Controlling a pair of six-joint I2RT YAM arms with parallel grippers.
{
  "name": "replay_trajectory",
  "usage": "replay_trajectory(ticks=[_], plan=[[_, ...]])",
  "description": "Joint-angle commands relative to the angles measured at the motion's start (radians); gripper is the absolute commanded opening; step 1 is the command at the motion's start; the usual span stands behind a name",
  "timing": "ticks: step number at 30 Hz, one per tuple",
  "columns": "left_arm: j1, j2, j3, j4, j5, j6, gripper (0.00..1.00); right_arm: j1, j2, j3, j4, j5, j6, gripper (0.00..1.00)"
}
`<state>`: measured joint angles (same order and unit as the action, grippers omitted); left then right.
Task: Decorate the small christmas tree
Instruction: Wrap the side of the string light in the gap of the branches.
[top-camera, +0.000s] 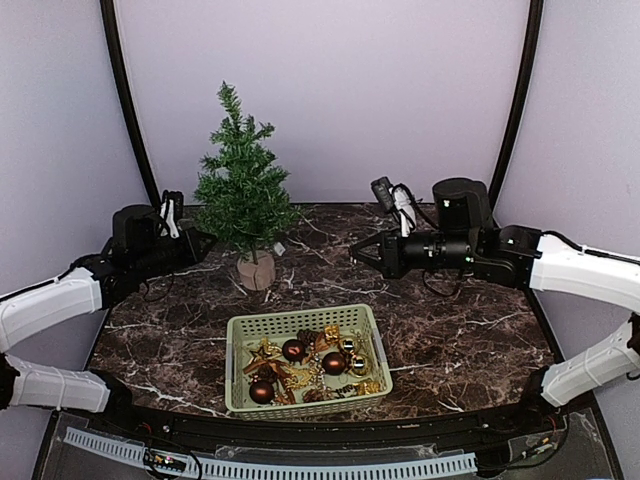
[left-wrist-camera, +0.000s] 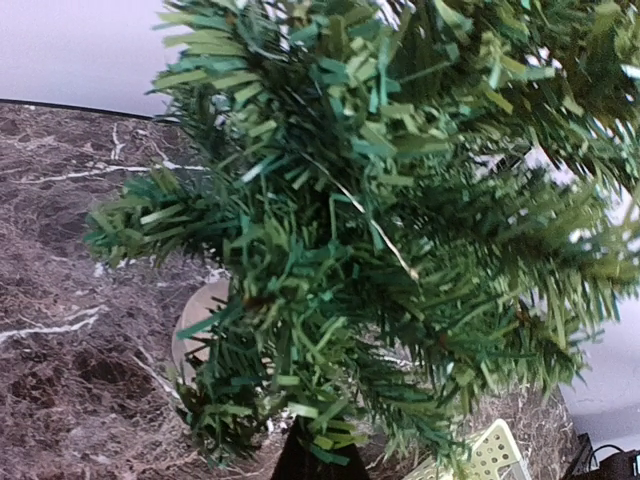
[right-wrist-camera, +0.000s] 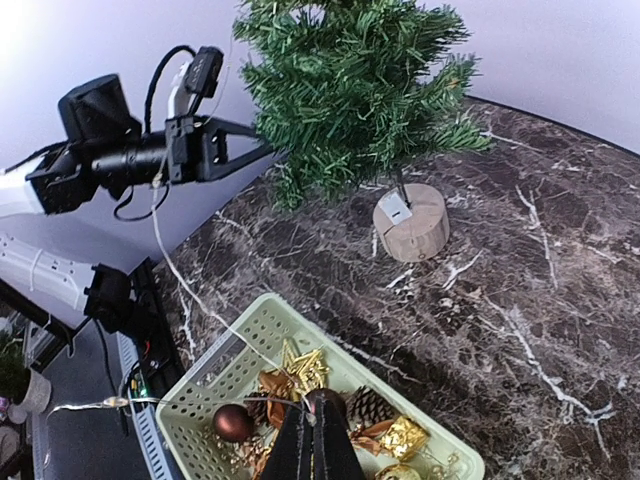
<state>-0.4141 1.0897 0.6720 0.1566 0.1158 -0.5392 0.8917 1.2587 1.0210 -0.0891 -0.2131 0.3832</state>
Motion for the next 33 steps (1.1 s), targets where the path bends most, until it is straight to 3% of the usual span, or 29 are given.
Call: replay_trajectory(ticks=[1,5,16,20,22,26,33], plan=[[0.127,-0.027,-0.012,0.020,0.149,0.036,0.00,0.033,-0.031,0.021,-0.014,-0.056,-0.023,0.00],[0.189,0.033,0.011,0.054,0.239,0.094,0.00,0.041,-0.010,0.022,0.028,-0.001,0.010,0.00],[0.237,0.176,0.098,0.113,0.225,0.200,0.00,0.026,0.123,0.142,0.030,0.299,0.106,0.00],[0.244,0.189,0.112,0.115,0.209,0.203,0.17,-0.010,0.135,0.169,0.038,0.323,0.122,0.00],[0.244,0.168,0.104,0.114,0.204,0.197,0.38,-0.031,0.143,0.178,0.038,0.319,0.120,0.00],[0.244,0.092,0.064,0.088,0.195,0.186,0.62,-0.070,0.171,0.195,0.040,0.294,0.117,0.00],[0.214,-0.028,-0.014,0.023,0.286,0.130,0.75,-0.112,0.239,0.238,0.040,0.269,0.102,0.00]])
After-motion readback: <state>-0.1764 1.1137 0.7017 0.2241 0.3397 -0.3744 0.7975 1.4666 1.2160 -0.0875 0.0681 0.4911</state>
